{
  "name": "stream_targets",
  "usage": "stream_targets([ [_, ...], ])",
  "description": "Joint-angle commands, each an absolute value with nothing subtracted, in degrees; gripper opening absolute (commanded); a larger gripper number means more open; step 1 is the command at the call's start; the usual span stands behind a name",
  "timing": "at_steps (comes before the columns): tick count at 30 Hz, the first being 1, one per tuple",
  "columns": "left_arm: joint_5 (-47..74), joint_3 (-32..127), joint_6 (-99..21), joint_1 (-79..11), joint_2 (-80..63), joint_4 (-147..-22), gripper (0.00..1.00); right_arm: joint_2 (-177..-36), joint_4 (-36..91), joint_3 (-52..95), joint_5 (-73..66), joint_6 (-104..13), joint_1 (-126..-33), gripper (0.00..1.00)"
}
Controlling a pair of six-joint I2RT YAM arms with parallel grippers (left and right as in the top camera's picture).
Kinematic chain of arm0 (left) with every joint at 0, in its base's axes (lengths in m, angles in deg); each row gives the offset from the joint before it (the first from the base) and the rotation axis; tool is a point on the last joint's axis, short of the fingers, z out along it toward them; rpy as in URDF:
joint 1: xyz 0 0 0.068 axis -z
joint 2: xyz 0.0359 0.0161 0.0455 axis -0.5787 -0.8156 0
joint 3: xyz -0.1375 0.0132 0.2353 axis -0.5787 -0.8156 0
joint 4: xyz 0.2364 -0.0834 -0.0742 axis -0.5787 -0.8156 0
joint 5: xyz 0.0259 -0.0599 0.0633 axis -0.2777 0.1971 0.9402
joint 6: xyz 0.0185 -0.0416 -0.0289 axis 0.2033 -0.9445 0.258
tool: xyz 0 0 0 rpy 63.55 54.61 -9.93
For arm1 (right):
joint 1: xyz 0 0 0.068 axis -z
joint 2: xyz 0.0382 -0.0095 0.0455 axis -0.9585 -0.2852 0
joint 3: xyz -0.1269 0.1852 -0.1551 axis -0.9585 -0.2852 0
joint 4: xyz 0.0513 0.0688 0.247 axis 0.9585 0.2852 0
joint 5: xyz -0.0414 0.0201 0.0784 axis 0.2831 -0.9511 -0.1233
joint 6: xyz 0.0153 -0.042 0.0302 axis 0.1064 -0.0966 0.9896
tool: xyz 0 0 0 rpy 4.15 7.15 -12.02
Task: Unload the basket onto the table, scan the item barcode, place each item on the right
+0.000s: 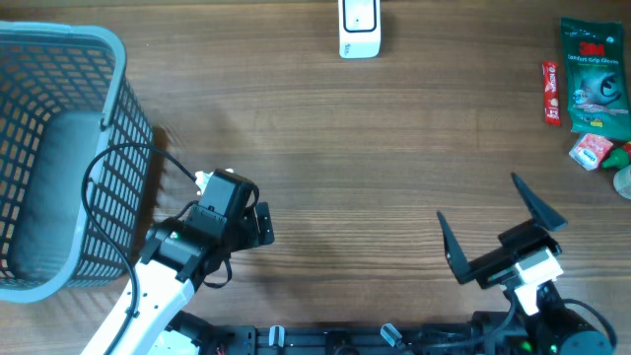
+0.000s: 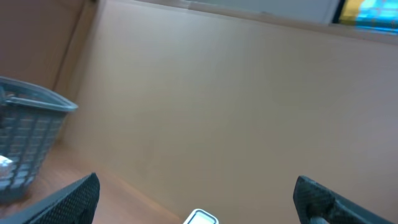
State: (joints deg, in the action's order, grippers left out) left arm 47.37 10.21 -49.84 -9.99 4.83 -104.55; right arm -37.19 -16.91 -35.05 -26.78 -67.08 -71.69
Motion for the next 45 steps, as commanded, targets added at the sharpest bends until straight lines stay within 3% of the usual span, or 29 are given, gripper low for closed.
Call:
stream_targets([
  [1,48.3,10.4,-49.2,-9.8,4.8,-104.4,1.00,-36.2,-24.1,-41.7,-19.7,-61.7,-72.0,1.00],
  [6,48.3,10.4,-49.2,-9.8,4.8,-104.4,1.00,-36.2,-33.3,-51.9,-14.3,-57.0,-72.0,1.00],
  [23,48.3,10.4,-49.2,-9.8,4.8,-104.4,1.00,-36.1,-5.9,-51.7,-8.2,-56.2,-72.1,1.00],
  [45,48.3,10.4,-49.2,-9.7,4.8,-104.4,1.00,-36.2,-6.0,-51.7,-8.2,-56.3,-72.1,1.00],
])
